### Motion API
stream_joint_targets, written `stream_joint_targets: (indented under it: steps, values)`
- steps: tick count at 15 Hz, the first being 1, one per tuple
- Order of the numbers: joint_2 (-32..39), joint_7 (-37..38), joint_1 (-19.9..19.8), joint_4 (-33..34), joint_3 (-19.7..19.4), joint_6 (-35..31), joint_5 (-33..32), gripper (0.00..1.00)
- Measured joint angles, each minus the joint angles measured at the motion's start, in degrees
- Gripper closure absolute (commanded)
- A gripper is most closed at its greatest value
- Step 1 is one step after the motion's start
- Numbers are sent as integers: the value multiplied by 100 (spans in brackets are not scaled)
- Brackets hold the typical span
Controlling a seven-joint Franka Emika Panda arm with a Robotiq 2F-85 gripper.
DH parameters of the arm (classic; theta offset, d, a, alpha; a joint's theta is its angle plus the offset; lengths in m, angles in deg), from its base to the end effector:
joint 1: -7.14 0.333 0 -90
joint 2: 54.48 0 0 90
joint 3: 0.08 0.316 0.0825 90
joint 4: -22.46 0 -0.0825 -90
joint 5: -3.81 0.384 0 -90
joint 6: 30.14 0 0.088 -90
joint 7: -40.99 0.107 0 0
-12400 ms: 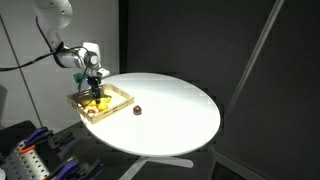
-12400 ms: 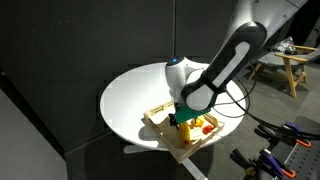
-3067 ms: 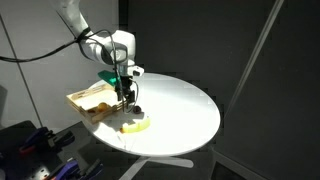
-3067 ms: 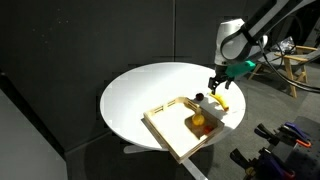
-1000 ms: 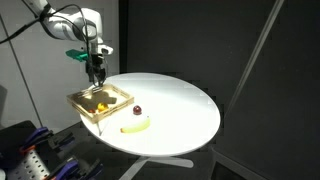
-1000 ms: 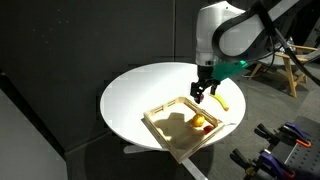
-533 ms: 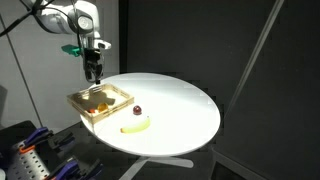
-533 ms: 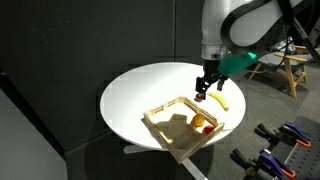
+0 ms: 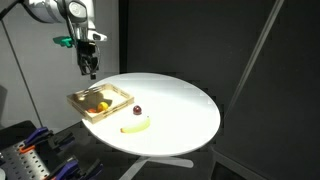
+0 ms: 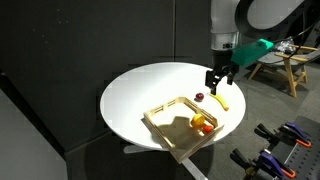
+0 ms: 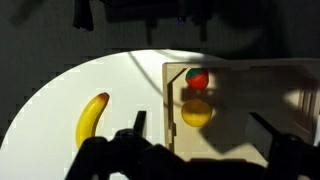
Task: Move the banana from the tray to the table
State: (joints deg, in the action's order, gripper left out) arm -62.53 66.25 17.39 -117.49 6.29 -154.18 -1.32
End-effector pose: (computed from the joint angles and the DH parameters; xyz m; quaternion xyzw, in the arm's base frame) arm 0.4333 0.1253 0.3442 0.9955 -0.0487 -0.0492 0.0648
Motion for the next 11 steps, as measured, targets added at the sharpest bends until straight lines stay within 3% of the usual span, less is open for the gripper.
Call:
stream_joint_targets:
  steps: [11]
  values:
    - [-140,-188,0,-66,17,153,0,0]
